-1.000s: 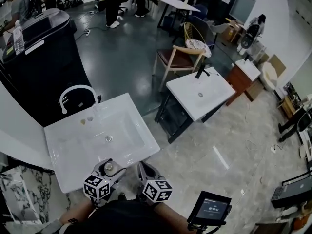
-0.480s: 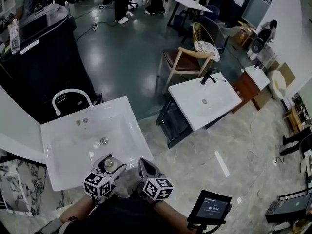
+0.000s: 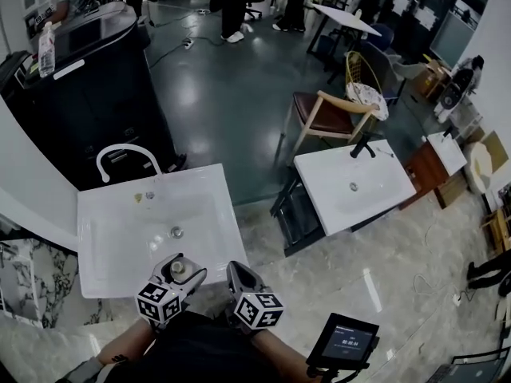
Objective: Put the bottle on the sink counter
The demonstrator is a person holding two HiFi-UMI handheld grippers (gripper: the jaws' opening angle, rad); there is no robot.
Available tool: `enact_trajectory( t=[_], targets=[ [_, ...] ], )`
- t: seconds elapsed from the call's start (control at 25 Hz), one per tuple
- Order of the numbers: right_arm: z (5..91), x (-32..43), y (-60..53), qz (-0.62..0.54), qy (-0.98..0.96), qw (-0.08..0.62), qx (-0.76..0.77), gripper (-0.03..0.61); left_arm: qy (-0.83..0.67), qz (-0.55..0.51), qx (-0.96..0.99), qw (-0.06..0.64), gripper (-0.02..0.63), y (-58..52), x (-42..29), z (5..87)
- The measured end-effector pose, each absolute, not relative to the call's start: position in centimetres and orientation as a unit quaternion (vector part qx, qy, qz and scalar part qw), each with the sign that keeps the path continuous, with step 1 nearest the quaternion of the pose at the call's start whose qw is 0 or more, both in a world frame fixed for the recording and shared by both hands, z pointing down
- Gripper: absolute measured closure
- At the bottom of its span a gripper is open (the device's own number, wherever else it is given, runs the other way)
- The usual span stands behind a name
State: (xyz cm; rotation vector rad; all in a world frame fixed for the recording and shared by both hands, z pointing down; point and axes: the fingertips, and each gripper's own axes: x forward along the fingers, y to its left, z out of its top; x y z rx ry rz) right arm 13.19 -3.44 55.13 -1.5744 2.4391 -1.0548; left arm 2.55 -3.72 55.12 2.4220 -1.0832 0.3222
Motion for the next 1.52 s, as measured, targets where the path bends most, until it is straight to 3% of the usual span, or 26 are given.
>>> enact_trajectory(
  t=[0.88,1.52],
  targets=[
    [57.0,15.8,-10.3,-0.366,0.778,0.026,-0.510,0.583,-0.418,0.132,0.864,0.247,0.270,-11.5,3.6,57.0],
    [58.0,13.9,-17.6,-0.362,0.776,0.005,-0.517,0.583,-0.415,0.140,0.874,0.211,0.270,-21.4,3.2,58.0]
  ],
)
